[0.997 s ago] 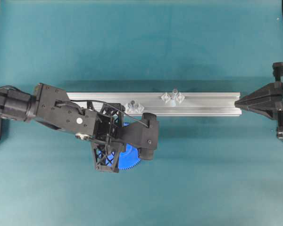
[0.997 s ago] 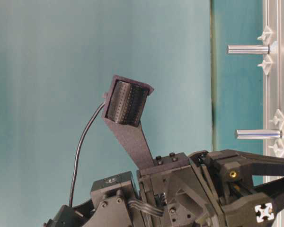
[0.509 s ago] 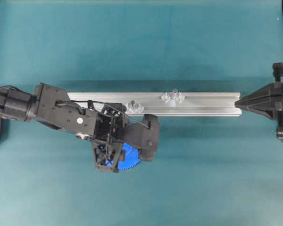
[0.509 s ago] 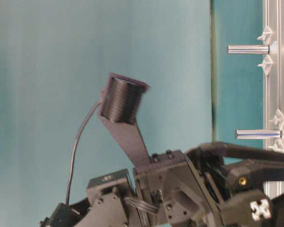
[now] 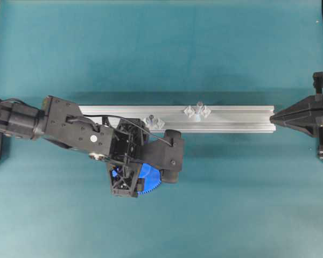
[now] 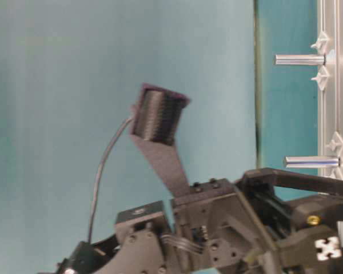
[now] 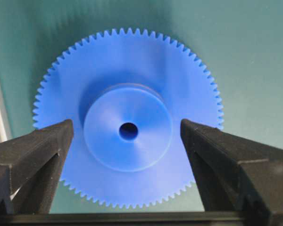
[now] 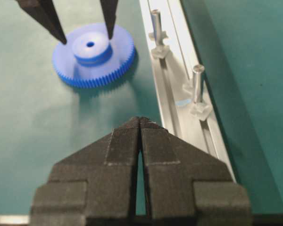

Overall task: Find the location of the shaft and insert the large gear.
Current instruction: 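Lower the left gripper and open it around the gear hub, then close the left gripper on the blue gear's hub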

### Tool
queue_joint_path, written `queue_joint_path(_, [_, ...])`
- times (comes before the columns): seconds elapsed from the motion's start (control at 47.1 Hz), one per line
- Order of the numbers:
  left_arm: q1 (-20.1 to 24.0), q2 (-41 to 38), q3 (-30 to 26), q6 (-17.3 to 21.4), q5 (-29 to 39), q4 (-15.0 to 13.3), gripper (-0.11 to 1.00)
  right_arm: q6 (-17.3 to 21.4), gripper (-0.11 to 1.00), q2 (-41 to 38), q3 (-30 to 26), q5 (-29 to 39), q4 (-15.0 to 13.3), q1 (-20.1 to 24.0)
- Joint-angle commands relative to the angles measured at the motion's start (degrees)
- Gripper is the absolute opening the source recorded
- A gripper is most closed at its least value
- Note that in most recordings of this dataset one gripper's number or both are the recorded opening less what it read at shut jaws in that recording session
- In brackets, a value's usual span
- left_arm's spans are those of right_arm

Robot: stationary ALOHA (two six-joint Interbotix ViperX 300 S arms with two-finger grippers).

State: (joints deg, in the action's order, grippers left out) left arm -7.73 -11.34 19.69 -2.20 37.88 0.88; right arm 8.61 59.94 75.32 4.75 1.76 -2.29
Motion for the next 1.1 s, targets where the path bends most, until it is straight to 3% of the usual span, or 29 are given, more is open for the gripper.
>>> queue_joint_path(0.0, [-0.18,0.62,-1.49,-0.09,-0.09,0.18,0.94,0.53,0.01,-0.26,-0.53,-0.18,0.09,-0.18])
queue_joint_path(1.082, [0.18,-2.55,-0.35,0.0,-0.26,0.18,0.94,1.14,0.01,-0.26,-0.53,-0.09,0.18,-0.18])
